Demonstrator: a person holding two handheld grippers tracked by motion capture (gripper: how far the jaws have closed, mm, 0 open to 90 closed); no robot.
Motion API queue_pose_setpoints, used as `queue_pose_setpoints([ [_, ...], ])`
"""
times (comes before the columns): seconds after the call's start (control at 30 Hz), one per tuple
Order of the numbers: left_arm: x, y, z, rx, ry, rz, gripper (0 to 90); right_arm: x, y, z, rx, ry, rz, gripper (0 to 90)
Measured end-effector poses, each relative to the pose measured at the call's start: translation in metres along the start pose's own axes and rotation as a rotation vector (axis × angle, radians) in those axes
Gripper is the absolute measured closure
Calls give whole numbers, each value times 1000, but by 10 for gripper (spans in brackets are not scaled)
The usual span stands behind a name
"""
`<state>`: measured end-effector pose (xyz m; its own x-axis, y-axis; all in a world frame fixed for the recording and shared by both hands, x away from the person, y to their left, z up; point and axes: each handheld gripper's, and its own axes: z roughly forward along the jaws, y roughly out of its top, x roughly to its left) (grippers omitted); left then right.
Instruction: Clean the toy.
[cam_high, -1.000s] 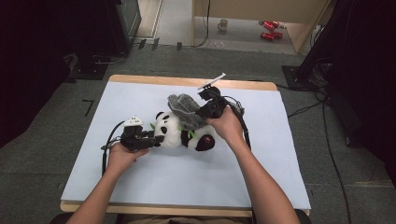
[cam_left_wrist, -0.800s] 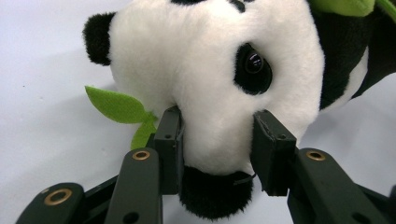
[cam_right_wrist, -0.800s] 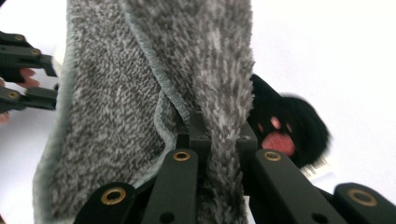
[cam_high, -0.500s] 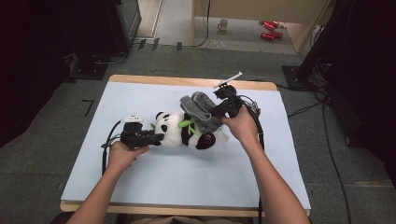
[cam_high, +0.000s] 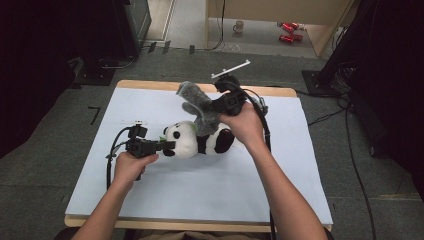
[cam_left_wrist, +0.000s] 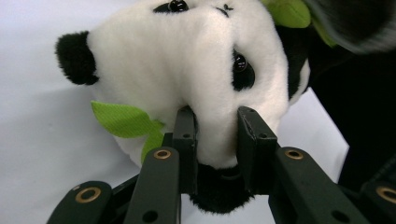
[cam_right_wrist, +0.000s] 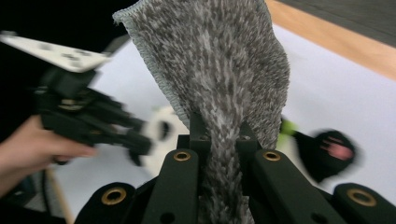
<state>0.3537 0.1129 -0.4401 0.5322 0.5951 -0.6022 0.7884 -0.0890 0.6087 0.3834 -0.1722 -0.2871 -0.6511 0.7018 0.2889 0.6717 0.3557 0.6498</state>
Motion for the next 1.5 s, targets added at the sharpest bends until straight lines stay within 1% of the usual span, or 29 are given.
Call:
queue_pose_setpoints([
  [0.07, 1, 0, 0, -15, 5, -6, 716, 12, -2, 12, 25, 12, -27, 844],
  [0.13, 3, 0, -1, -19, 13, 2, 715, 17, -6, 24, 48, 15, -39, 844],
  [0.2, 3, 0, -1, -24, 20, 9, 714, 15, -14, 39, 81, 21, -27, 844],
  [0.27, 3, -1, -1, -29, 23, 18, 712, 11, -19, 48, 95, 27, -5, 844],
  [0.33, 2, -1, -1, -38, 31, 35, 707, 8, -23, 55, 103, 24, 4, 844],
  [0.37, 1, -1, 0, -42, 37, 37, 702, 6, -25, 58, 108, 19, 8, 844],
  [0.4, 1, -1, 0, -46, 55, 50, 691, 5, -26, 60, 111, 14, 10, 843],
  [0.5, -1, -3, 0, -60, 91, 101, 617, 3, -30, 70, 126, -12, -1, 845],
  [0.57, -1, -4, -2, -73, 100, 147, 558, 1, -30, 73, 117, -22, -5, 845],
  [0.6, -2, -4, -3, -78, 100, 161, 528, 0, -29, 73, 113, -27, -3, 845],
  [0.63, -2, -5, -5, -85, 106, 187, 506, -1, -29, 73, 111, -32, -4, 845],
  [0.67, -3, -7, -8, -105, 106, 227, 488, -2, -28, 74, 109, -35, -7, 845],
  [0.73, -4, -9, -12, -115, 88, 286, 421, -5, -27, 74, 100, -37, 1, 844],
  [0.77, -4, -10, -12, -106, 82, 300, 381, -7, -26, 75, 97, -40, 3, 844],
  [0.8, -4, -11, -12, -86, 87, 318, 356, -8, -25, 75, 96, -41, 4, 844],
  [0.83, -3, -13, -10, -69, 108, 337, 349, -9, -24, 75, 93, -41, 9, 844],
  [0.87, -2, -15, -9, -57, 118, 346, 341, -11, -23, 76, 91, -44, 12, 844],
  [0.97, 2, -17, -1, -48, 122, 343, 325, -13, -20, 77, 86, -46, 21, 843],
  [1.03, 5, -17, 6, -53, 123, 343, 315, -15, -18, 77, 84, -44, 25, 843],
  [1.1, 6, -17, 14, -69, 144, 377, 303, -16, -17, 77, 79, -43, 34, 842],
  [1.13, 6, -18, 17, -90, 162, 390, 304, -16, -17, 78, 77, -44, 37, 842],
  [1.17, 7, -17, 19, -105, 175, 392, 317, -16, -16, 78, 71, -46, 39, 842],
  [1.23, 8, -16, 19, -130, 194, 388, 406, -16, -15, 77, 62, -37, 52, 843],
  [1.27, 7, -16, 19, -134, 205, 383, 475, -15, -14, 76, 61, -32, 60, 843],
  [1.3, 6, -15, 18, -134, 203, 360, 530, -13, -12, 75, 54, -29, 56, 844],
  [1.33, 5, -14, 18, -138, 203, 350, 574, -11, -10, 73, 50, -26, 49, 844],
  [1.43, -1, -10, 15, -121, 197, 324, 631, -1, -4, 69, 35, -9, 35, 844],
  [1.47, -3, -9, 13, -120, 189, 302, 639, 2, -2, 67, 31, -6, 33, 844],
  [1.5, -4, -8, 12, -119, 186, 291, 645, 7, 1, 65, 25, 6, 29, 844],
])
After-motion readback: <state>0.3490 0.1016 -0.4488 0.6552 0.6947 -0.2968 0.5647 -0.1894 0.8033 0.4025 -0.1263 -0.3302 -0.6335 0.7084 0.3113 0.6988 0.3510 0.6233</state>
